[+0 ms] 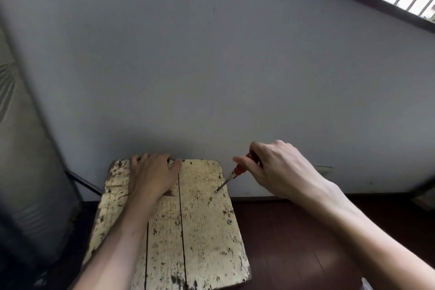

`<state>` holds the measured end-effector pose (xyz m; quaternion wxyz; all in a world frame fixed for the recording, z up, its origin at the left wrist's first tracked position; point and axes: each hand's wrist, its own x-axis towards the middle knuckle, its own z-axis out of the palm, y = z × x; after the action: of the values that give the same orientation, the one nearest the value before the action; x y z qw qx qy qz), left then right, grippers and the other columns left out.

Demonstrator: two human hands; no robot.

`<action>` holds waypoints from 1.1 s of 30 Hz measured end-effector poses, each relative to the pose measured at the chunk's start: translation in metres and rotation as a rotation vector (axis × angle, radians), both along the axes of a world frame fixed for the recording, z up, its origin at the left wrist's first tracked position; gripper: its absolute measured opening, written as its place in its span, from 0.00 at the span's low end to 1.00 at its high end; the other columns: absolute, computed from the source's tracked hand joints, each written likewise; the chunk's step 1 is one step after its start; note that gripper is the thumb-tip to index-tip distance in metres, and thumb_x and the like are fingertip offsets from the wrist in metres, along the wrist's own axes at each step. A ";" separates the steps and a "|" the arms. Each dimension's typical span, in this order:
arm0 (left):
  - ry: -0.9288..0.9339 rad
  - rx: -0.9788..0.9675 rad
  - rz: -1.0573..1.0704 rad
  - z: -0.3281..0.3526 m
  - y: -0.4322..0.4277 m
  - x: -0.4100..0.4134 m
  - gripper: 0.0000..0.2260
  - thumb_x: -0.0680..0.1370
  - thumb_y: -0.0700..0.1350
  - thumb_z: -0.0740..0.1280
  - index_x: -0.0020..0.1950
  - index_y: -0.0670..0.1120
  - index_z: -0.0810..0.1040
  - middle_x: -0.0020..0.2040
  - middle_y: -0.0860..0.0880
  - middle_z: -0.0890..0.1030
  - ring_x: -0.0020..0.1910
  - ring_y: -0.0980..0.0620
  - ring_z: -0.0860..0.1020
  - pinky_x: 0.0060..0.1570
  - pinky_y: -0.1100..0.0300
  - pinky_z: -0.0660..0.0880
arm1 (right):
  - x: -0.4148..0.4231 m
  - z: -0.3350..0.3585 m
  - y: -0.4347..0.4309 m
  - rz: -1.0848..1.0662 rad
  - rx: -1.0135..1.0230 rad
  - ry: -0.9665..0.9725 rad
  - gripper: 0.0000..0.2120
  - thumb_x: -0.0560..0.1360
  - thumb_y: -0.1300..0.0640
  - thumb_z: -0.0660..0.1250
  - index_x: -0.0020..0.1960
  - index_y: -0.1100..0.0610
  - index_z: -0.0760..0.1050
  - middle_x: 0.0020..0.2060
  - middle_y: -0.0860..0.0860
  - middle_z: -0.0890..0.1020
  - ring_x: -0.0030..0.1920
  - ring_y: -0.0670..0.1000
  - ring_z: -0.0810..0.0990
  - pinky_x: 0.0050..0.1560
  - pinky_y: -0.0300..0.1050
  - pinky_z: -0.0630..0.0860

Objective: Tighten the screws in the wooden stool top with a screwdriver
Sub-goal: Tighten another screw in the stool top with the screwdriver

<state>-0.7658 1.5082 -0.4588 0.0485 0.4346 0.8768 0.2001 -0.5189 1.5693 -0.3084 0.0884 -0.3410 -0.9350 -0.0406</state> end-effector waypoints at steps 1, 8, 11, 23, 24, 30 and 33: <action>-0.002 -0.002 -0.001 0.000 0.000 0.001 0.19 0.82 0.62 0.55 0.58 0.56 0.82 0.60 0.51 0.82 0.63 0.48 0.74 0.62 0.51 0.60 | 0.000 -0.002 -0.001 -0.021 -0.001 0.013 0.23 0.81 0.33 0.58 0.38 0.49 0.74 0.39 0.40 0.86 0.39 0.54 0.83 0.38 0.48 0.76; 0.002 -0.024 0.002 0.003 -0.002 0.001 0.19 0.82 0.62 0.55 0.56 0.55 0.82 0.58 0.51 0.82 0.62 0.49 0.74 0.64 0.50 0.60 | 0.008 -0.001 -0.002 0.066 -0.179 0.071 0.10 0.83 0.44 0.63 0.60 0.48 0.75 0.49 0.35 0.86 0.51 0.45 0.82 0.51 0.49 0.79; 0.003 -0.003 0.000 0.004 -0.002 0.002 0.18 0.82 0.62 0.55 0.53 0.55 0.82 0.57 0.52 0.83 0.60 0.49 0.75 0.64 0.50 0.61 | 0.009 0.004 -0.001 0.101 -0.226 0.077 0.09 0.82 0.51 0.67 0.61 0.45 0.72 0.50 0.31 0.83 0.44 0.37 0.78 0.46 0.32 0.74; -0.010 0.002 0.003 0.003 -0.001 0.001 0.19 0.83 0.61 0.56 0.54 0.53 0.83 0.58 0.50 0.82 0.63 0.47 0.74 0.66 0.51 0.59 | 0.011 0.016 -0.004 0.084 -0.070 -0.026 0.11 0.80 0.43 0.67 0.56 0.49 0.78 0.41 0.43 0.82 0.45 0.51 0.81 0.44 0.48 0.76; -0.005 0.001 0.002 0.003 0.000 0.001 0.19 0.83 0.61 0.56 0.54 0.52 0.83 0.58 0.50 0.82 0.62 0.47 0.74 0.66 0.50 0.60 | 0.012 0.014 -0.004 0.070 -0.070 -0.021 0.11 0.80 0.41 0.66 0.53 0.48 0.78 0.37 0.42 0.79 0.42 0.52 0.80 0.41 0.48 0.75; -0.005 0.003 0.006 0.001 0.000 0.001 0.19 0.82 0.61 0.56 0.53 0.52 0.82 0.58 0.49 0.83 0.62 0.46 0.75 0.65 0.50 0.60 | 0.005 0.000 -0.012 -0.025 -0.009 0.000 0.22 0.80 0.33 0.57 0.45 0.46 0.82 0.25 0.43 0.70 0.33 0.56 0.78 0.35 0.46 0.67; 0.001 0.001 0.017 0.000 0.001 0.000 0.19 0.82 0.61 0.56 0.54 0.52 0.83 0.58 0.49 0.83 0.63 0.46 0.75 0.64 0.50 0.59 | 0.007 -0.001 -0.009 -0.035 -0.015 0.012 0.20 0.81 0.34 0.58 0.47 0.44 0.83 0.26 0.41 0.74 0.35 0.52 0.77 0.36 0.47 0.72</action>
<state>-0.7655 1.5094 -0.4591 0.0461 0.4271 0.8804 0.2010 -0.5122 1.5605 -0.3098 0.0909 -0.3583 -0.9286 -0.0332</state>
